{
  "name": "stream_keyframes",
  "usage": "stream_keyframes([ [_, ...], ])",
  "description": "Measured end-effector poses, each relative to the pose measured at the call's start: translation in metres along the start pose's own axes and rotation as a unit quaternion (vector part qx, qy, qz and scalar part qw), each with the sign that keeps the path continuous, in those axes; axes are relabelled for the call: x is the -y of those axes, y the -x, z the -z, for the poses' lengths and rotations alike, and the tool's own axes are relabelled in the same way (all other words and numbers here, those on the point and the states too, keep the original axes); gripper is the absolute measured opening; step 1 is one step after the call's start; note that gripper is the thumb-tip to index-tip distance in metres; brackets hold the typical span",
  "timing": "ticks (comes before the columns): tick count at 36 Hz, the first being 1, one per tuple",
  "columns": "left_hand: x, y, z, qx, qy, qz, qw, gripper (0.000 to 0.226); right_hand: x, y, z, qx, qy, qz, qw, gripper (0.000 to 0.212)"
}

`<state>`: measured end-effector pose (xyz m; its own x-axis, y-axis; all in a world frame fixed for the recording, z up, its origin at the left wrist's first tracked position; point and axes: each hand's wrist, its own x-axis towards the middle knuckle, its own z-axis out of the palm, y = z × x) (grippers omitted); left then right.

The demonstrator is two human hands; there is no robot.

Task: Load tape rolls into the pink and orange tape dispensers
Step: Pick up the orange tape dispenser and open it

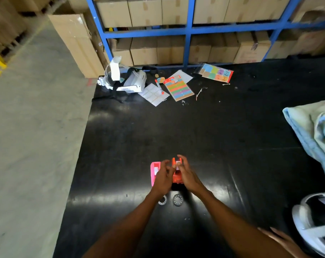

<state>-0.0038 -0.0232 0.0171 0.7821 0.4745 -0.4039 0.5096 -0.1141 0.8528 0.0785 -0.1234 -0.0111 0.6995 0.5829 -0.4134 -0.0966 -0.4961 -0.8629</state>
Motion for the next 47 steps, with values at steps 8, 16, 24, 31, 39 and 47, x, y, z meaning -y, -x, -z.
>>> stream_keyframes([
  [8, -0.011, 0.026, -0.009, -0.008, 0.064, -0.020, 0.998, 0.048, 0.037, 0.031, 0.006, -0.035, -0.013, 0.027, 0.999, 0.026],
  [16, -0.021, 0.045, -0.013, -0.011, 0.069, -0.083, 0.994, 0.051, 0.052, 0.062, 0.011, -0.021, 0.012, 0.048, 0.999, 0.026],
  [24, -0.023, 0.052, 0.018, -0.095, -0.012, -0.072, 0.993, 0.040, 0.061, 0.062, 0.069, -0.112, 0.006, 0.052, 0.992, 0.027],
  [31, -0.013, 0.034, 0.016, -0.030, -0.167, -0.005, 0.986, 0.035, 0.064, 0.047, 0.096, -0.102, -0.044, 0.062, 0.992, 0.023],
  [39, -0.006, -0.008, -0.020, -0.042, -0.326, 0.026, 0.944, 0.047, 0.036, 0.036, 0.071, -0.094, -0.127, 0.055, 0.986, 0.018],
  [47, 0.007, -0.049, -0.043, -0.058, -0.339, 0.080, 0.935, 0.045, 0.025, 0.038, 0.073, -0.065, -0.146, 0.065, 0.985, 0.023],
])
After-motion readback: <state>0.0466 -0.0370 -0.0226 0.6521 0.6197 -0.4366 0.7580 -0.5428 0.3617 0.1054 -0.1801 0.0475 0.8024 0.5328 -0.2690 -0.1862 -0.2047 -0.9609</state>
